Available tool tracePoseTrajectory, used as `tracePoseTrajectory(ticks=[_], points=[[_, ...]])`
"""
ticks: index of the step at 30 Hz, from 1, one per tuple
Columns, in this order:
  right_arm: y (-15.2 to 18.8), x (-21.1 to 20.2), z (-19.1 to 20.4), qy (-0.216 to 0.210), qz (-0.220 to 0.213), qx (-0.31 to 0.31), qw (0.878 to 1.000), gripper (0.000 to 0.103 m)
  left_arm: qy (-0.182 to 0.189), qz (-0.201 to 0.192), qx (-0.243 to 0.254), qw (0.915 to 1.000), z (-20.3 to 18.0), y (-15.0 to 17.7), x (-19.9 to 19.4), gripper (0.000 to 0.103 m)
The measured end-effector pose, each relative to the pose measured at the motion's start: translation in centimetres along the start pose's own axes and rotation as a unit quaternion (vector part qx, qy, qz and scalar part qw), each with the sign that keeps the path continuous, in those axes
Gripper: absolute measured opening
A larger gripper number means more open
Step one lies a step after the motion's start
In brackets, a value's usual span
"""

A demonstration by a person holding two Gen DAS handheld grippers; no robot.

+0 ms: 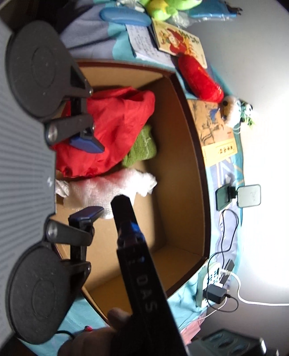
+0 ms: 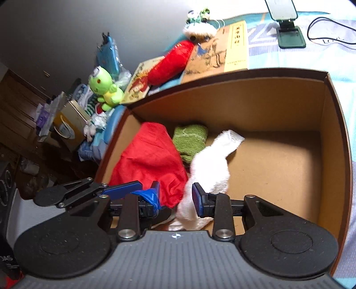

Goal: Organize soft objects
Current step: 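Carry the white towel into the box and release it, then move the open right gripper back toward the pink bear pile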

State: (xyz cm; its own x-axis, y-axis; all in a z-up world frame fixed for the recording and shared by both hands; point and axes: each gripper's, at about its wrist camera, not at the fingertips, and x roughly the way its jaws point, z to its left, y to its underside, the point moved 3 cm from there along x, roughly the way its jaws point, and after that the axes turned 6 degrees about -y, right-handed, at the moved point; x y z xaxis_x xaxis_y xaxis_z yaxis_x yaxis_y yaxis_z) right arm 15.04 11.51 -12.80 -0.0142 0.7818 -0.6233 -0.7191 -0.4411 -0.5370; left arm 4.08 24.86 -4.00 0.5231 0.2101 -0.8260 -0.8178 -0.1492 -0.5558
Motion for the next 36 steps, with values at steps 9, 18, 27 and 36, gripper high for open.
tracePoseTrajectory(ticks=[9, 18, 27, 36], points=[[2.1, -4.1, 2.7, -0.045, -0.042, -0.009, 0.998, 0.015, -0.065, -0.032, -0.011, 0.9973, -1.5, 0.8, -4.6, 0.052], [5.6, -6.6, 3.4, -0.073, -0.044, -0.006, 0.996, 0.015, -0.099, -0.025, -0.022, 0.9945, -4.0, 3.8, -7.3, 0.054], [8.8, -8.4, 2.1, -0.078, -0.031, 0.007, 0.996, 0.015, -0.106, -0.001, -0.021, 0.9941, -8.0, 6.4, -7.3, 0.055], [11.5, -10.7, -0.9, -0.066, -0.028, 0.035, 0.997, 0.015, -0.09, 0.012, -0.003, 0.9959, -12.6, 7.1, -6.7, 0.056]])
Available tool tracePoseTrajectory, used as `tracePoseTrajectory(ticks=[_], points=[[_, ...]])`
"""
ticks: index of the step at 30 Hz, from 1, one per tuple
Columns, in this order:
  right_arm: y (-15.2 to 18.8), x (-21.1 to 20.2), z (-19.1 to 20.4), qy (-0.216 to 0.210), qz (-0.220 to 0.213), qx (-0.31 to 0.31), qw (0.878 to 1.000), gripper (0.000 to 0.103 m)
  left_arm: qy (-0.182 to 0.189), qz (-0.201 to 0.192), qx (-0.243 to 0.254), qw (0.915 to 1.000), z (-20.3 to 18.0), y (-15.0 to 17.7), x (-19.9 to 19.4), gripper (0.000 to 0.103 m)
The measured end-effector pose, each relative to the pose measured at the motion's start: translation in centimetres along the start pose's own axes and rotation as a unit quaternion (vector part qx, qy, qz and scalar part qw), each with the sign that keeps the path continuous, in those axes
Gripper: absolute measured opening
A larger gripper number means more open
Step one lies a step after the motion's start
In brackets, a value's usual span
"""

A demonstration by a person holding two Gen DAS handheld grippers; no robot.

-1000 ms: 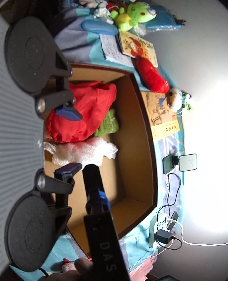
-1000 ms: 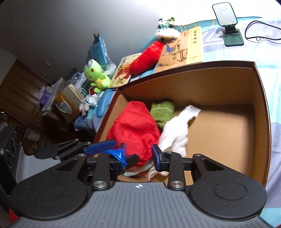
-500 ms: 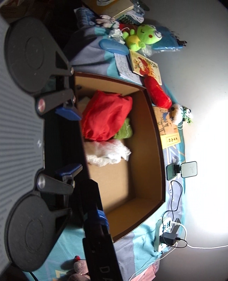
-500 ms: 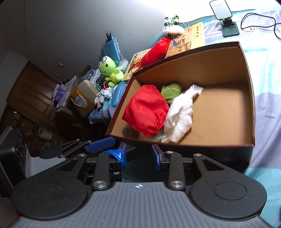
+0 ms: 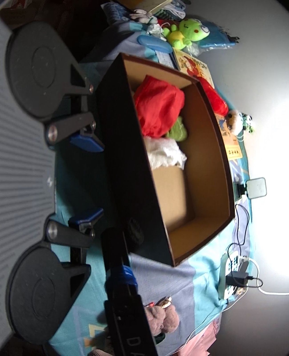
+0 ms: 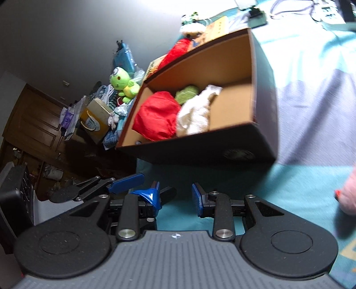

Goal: Organize soft objects
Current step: 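Move the open right gripper back toward the pink bear pile, then grasp the dark green knitted cloth beside the pink bear with the right gripper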

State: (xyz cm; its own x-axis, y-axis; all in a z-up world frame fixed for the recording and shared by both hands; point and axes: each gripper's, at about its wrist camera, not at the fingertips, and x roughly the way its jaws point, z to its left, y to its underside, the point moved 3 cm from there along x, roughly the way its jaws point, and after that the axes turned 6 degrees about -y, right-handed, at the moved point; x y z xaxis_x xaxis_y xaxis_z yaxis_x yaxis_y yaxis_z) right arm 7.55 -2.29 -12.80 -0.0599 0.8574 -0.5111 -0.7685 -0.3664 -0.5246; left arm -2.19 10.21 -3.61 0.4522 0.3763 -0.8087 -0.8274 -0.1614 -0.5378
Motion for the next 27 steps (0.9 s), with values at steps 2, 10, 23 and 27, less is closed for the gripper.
tracePoseTrajectory(ticks=[2, 10, 23, 27], points=[[0.5, -0.7, -0.8, 0.004, -0.001, 0.007, 1.0, 0.015, 0.006, 0.001, 0.007, 1.0, -1.0, 0.0, 0.0, 0.056], [2.3, -4.1, -4.2, 0.028, -0.015, 0.032, 0.999, 0.015, 0.04, 0.009, 0.042, 0.9983, -6.0, -0.1, 0.3, 0.057], [3.3, -11.9, -11.0, 0.075, -0.079, 0.096, 0.989, 0.015, 0.163, -0.014, 0.098, 0.9817, -14.3, -1.9, 0.8, 0.06], [2.6, -13.8, -12.7, 0.086, -0.108, 0.114, 0.984, 0.015, 0.195, -0.018, 0.103, 0.9753, -16.4, -3.0, 1.4, 0.06]])
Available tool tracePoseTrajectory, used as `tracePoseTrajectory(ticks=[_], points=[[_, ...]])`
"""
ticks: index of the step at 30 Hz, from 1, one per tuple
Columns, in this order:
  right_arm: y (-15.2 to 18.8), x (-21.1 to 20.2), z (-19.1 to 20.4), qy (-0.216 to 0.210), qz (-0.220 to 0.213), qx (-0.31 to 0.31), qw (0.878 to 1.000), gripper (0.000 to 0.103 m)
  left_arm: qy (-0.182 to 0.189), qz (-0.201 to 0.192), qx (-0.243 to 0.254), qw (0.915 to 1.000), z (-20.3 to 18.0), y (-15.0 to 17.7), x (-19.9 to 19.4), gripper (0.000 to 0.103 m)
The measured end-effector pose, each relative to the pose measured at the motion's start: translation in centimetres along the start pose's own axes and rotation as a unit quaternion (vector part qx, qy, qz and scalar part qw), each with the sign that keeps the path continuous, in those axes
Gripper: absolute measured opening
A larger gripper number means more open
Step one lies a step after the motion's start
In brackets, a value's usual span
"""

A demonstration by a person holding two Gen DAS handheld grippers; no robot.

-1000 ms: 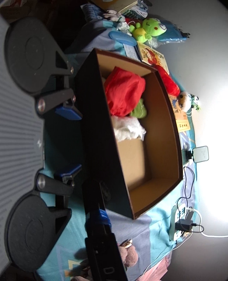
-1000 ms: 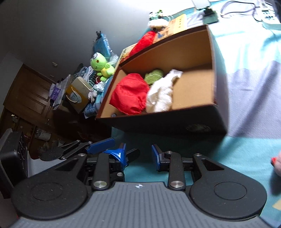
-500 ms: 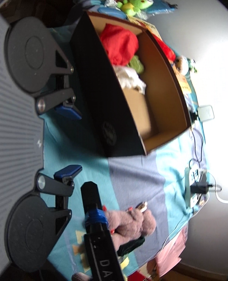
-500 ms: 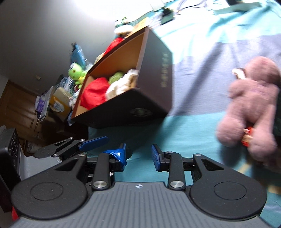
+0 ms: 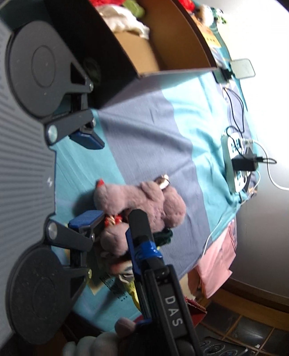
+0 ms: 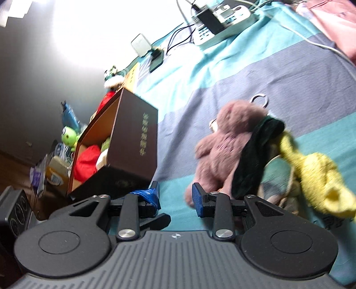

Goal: Organize soft objects
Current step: 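Grasp the dark green knitted cloth beside the pink bear with the right gripper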

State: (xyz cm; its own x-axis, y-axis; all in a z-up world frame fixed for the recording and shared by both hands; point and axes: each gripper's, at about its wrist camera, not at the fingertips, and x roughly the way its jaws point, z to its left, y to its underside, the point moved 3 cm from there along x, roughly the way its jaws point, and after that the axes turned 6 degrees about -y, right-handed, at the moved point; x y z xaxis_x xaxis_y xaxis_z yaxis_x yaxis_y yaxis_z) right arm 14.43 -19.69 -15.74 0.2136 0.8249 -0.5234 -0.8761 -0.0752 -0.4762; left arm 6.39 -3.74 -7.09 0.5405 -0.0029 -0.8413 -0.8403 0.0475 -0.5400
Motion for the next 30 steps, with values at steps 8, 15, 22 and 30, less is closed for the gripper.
tracePoseTrajectory(ticks=[8, 15, 22, 30], points=[[-1.7, -0.9, -2.3, 0.048, -0.026, -0.004, 0.999, 0.015, 0.054, -0.005, 0.024, 0.9982, -1.7, -1.1, 1.4, 0.061], [-3.1, -2.9, -5.1, 0.055, -0.055, 0.036, 0.996, 0.015, 0.12, -0.065, 0.044, 0.9897, -3.7, -3.0, 0.4, 0.057], [-3.6, -3.2, -7.5, 0.04, -0.07, 0.092, 0.993, 0.013, 0.152, -0.037, 0.035, 0.987, -5.5, -4.5, 3.5, 0.043], [-4.1, -2.6, -9.8, 0.034, -0.082, 0.146, 0.985, 0.014, 0.153, -0.004, 0.015, 0.9882, -6.7, -5.1, 7.1, 0.039]])
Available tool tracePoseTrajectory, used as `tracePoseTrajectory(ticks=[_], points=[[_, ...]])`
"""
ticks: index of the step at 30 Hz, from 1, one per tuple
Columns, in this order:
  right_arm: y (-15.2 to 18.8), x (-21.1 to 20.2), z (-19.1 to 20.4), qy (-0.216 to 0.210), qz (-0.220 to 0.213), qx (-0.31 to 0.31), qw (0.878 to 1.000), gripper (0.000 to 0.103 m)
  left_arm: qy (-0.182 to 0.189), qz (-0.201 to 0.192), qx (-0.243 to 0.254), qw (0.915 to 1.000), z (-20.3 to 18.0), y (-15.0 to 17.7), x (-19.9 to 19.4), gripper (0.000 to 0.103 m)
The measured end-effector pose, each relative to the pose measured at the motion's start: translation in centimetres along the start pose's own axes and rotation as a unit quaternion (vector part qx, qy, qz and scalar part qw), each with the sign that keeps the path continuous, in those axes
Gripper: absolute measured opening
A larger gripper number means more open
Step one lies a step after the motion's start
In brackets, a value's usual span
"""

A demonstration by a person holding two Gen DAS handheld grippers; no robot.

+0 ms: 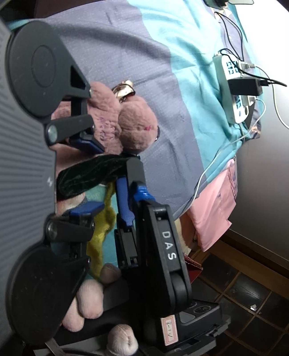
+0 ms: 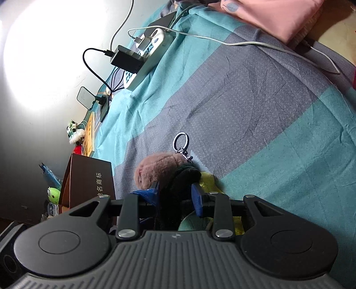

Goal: Organize soft objects
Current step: 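Grasp the dark green knitted cloth beside the pink bear with the right gripper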

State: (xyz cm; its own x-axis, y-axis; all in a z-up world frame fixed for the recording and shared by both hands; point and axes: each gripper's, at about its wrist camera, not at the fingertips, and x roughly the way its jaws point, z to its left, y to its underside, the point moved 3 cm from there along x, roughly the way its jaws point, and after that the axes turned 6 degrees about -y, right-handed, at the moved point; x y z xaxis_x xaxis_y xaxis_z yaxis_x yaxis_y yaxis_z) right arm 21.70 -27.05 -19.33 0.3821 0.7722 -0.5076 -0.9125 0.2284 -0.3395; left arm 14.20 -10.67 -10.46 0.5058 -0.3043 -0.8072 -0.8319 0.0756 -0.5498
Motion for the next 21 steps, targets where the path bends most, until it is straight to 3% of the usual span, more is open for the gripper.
tracePoseTrajectory(ticks=[3, 8, 15, 21], points=[[0.0, 0.5, -0.3, -0.003, 0.009, 0.0, 1.0, 0.013, 0.01, -0.002, 0.005, 0.9999, -0.3, -0.2, 0.1, 0.023], [0.2, 0.6, 0.1, -0.028, 0.017, -0.011, 0.999, 0.01, 0.011, -0.011, 0.01, 0.9998, -0.5, -0.4, -0.3, 0.01], [0.2, -0.8, 1.2, -0.069, 0.023, -0.016, 0.997, 0.009, 0.027, -0.05, 0.002, 0.9983, 0.0, -0.6, -3.9, 0.009], [0.9, -2.0, 4.8, -0.11, 0.032, -0.041, 0.993, 0.009, 0.04, -0.095, -0.003, 0.9947, 0.7, -0.5, -8.4, 0.009]])
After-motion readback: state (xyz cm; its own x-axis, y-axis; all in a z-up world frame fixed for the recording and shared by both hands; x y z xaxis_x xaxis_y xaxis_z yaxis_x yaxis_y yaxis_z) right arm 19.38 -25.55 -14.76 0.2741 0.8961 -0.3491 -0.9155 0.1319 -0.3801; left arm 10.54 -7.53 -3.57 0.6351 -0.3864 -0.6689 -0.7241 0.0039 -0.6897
